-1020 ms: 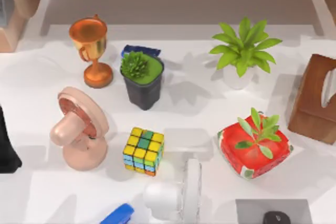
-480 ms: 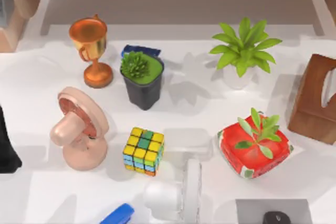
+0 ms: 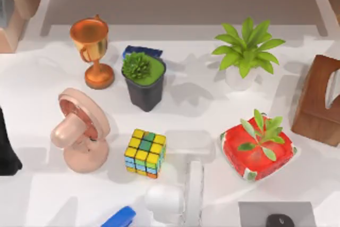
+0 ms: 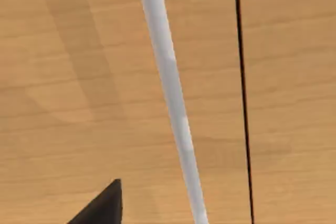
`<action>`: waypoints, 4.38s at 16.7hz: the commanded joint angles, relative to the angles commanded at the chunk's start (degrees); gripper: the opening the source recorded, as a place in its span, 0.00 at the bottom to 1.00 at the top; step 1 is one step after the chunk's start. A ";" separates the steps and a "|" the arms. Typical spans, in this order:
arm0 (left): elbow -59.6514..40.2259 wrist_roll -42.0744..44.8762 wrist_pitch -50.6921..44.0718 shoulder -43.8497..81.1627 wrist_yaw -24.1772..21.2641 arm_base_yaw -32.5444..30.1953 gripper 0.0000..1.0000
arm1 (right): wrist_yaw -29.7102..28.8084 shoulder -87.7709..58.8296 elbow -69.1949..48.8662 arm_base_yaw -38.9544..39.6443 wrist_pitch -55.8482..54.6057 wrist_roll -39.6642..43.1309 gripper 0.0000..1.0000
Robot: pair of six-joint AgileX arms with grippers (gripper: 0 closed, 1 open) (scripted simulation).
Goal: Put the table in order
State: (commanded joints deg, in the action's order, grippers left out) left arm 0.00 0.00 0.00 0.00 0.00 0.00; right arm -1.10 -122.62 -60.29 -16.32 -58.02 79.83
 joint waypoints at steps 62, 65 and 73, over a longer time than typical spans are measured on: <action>-133.16 0.76 -10.15 121.87 32.05 -34.38 1.00 | 1.09 122.62 60.29 16.33 58.02 -79.83 1.00; -134.66 0.59 -10.11 123.08 32.51 -34.67 1.00 | 1.09 122.62 60.29 16.33 58.02 -79.83 1.00; -138.45 0.55 -11.69 125.34 32.02 -34.23 1.00 | 1.09 122.62 60.29 16.33 58.02 -79.83 1.00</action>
State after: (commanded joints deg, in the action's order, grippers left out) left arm -138.45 0.55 -11.69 125.34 32.02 -34.23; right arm -0.01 0.00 0.00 0.01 0.00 0.00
